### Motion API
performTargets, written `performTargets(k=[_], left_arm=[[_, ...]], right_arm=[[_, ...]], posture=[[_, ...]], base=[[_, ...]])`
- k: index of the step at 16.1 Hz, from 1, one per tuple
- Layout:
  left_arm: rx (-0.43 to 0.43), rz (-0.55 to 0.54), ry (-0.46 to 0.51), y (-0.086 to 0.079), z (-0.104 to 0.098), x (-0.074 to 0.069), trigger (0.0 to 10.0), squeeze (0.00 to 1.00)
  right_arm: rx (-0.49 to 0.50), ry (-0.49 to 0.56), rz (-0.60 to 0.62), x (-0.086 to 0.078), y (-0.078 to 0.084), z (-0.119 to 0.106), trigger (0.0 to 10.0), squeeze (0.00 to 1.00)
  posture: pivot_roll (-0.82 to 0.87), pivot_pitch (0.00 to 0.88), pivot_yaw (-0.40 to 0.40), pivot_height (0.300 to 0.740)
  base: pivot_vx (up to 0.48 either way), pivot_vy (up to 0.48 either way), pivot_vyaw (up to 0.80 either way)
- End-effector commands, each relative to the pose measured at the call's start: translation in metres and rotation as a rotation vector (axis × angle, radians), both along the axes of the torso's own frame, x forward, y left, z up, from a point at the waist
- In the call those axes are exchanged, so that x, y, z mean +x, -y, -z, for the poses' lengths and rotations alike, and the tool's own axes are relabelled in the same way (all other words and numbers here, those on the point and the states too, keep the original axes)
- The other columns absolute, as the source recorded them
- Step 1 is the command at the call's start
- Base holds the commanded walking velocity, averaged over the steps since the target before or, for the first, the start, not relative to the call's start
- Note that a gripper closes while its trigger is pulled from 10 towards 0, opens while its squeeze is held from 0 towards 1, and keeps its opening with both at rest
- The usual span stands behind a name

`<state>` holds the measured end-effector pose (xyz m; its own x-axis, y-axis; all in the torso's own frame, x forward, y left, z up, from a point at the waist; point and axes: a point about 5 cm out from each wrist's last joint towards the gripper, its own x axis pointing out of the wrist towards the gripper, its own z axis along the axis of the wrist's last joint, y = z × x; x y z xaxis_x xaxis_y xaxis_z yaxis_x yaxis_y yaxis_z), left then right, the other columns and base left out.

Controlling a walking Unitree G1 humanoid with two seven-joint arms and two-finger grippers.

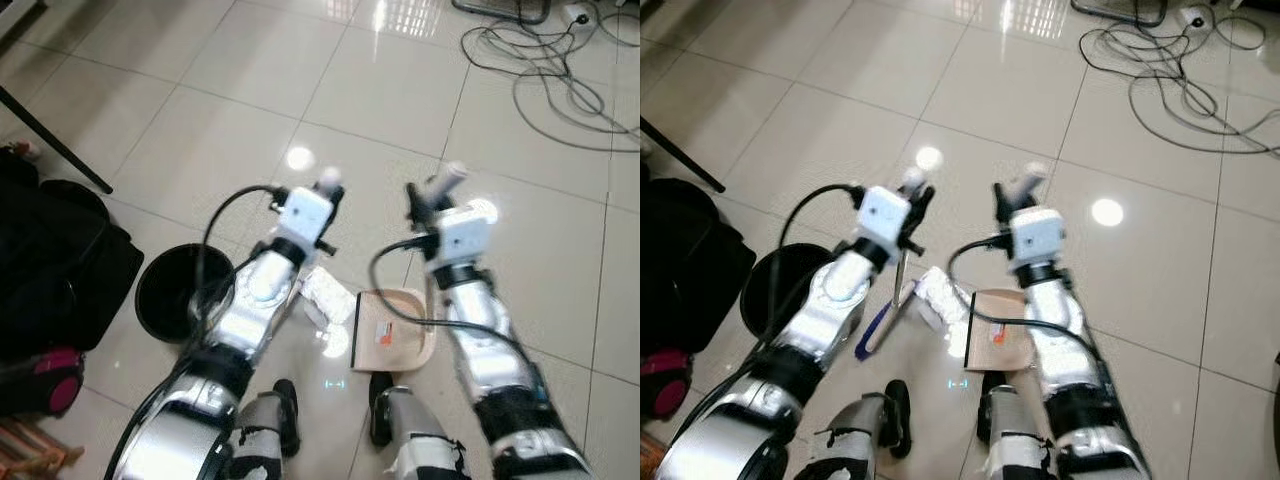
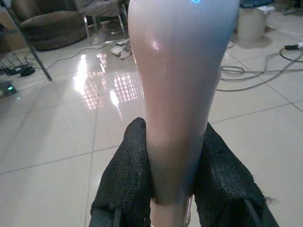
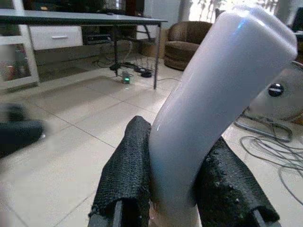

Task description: Sweep floor

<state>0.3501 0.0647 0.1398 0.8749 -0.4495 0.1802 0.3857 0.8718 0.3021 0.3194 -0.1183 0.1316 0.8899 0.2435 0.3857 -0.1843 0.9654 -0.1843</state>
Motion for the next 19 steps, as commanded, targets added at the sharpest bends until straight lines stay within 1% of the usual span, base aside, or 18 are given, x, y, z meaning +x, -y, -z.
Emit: performTargets(k=[1, 2, 4, 7, 9, 10, 11, 12, 14, 16, 17, 18, 19], left_arm=[[-0.011, -0.02, -0.051, 0.005, 0.012, -0.001, 10.0, 0.0], [-0.024, -0.028, -0.057, 0.008, 0.01, 0.001, 10.0, 0.0], [-0.099, -0.047, -0.077, 0.017, 0.002, 0.008, 10.0, 0.0], [-0.288, -0.067, -0.095, 0.036, -0.024, 0.018, 10.0, 0.0], [-0.374, -0.082, -0.086, 0.039, -0.038, 0.022, 10.0, 0.0], [-0.436, -0.085, -0.076, 0.04, -0.049, 0.026, 10.0, 0.0], [-0.451, -0.084, -0.073, 0.04, -0.052, 0.027, 10.0, 0.0], [-0.462, -0.061, -0.053, 0.039, -0.059, 0.028, 10.0, 0.0], [-0.496, -0.026, 0.016, 0.028, -0.082, 0.034, 10.0, 0.0], [-0.539, -0.002, 0.073, 0.013, -0.106, 0.04, 10.0, 0.0], [-0.525, 0.028, 0.109, 0.005, -0.117, 0.042, 10.0, 0.0], [-0.476, 0.061, 0.144, -0.001, -0.125, 0.042, 10.0, 0.0], [-0.417, 0.09, 0.158, -0.005, -0.126, 0.042, 10.0, 0.0]], right_arm=[[0.006, -0.055, -0.039, -0.005, -0.014, 0.014, 10.0, 0.0], [0.012, -0.056, -0.047, -0.005, -0.018, 0.014, 10.0, 0.0], [0.032, -0.056, -0.069, -0.007, -0.029, 0.015, 10.0, 0.0], [0.067, -0.07, -0.06, -0.009, -0.036, 0.019, 10.0, 0.0], [0.083, -0.074, -0.044, -0.009, -0.035, 0.018, 10.0, 0.0], [0.091, -0.076, -0.032, -0.008, -0.033, 0.018, 10.0, 0.0], [0.093, -0.077, -0.029, -0.007, -0.033, 0.018, 10.0, 0.0], [0.095, -0.078, -0.022, -0.006, -0.031, 0.018, 10.0, 0.0], [0.098, -0.077, -0.007, -0.003, -0.025, 0.017, 10.0, 0.0], [0.106, -0.082, 0.011, 0.0, -0.019, 0.016, 10.0, 0.0], [0.106, -0.088, 0.014, 0.001, -0.016, 0.017, 10.0, 0.0], [0.104, -0.093, 0.015, 0.002, -0.015, 0.018, 10.0, 0.0], [0.106, -0.097, 0.016, 0.002, -0.013, 0.019, 10.0, 0.0]], posture=[[0.08, 0.42, 0.073, 0.74], [0.08, 0.42, 0.073, 0.74], [0.07, 0.412, 0.075, 0.74], [0.07, 0.402, 0.076, 0.74], [0.07, 0.4, 0.076, 0.74], [0.07, 0.391, 0.075, 0.74], [0.06, 0.387, 0.074, 0.74], [0.06, 0.381, 0.071, 0.74], [0.06, 0.357, 0.059, 0.74], [0.08, 0.342, 0.048, 0.74], [0.08, 0.337, 0.043, 0.74], [0.09, 0.331, 0.039, 0.74], [0.09, 0.321, 0.036, 0.74]], base=[[0.0, 0.0, 0.0], [0.0, 0.0, 0.0], [0.0, 0.0, 0.0], [0.0, 0.0, 0.0], [0.0, 0.0, 0.0], [0.0, 0.0, 0.0], [0.0, 0.0, 0.0], [0.0, 0.0, 0.0], [0.0, 0.0, 0.0], [0.0, 0.0, 0.0], [0.0, 0.0, 0.0], [0.0, 0.0, 0.0], [0.0, 0.0, 0.0]])
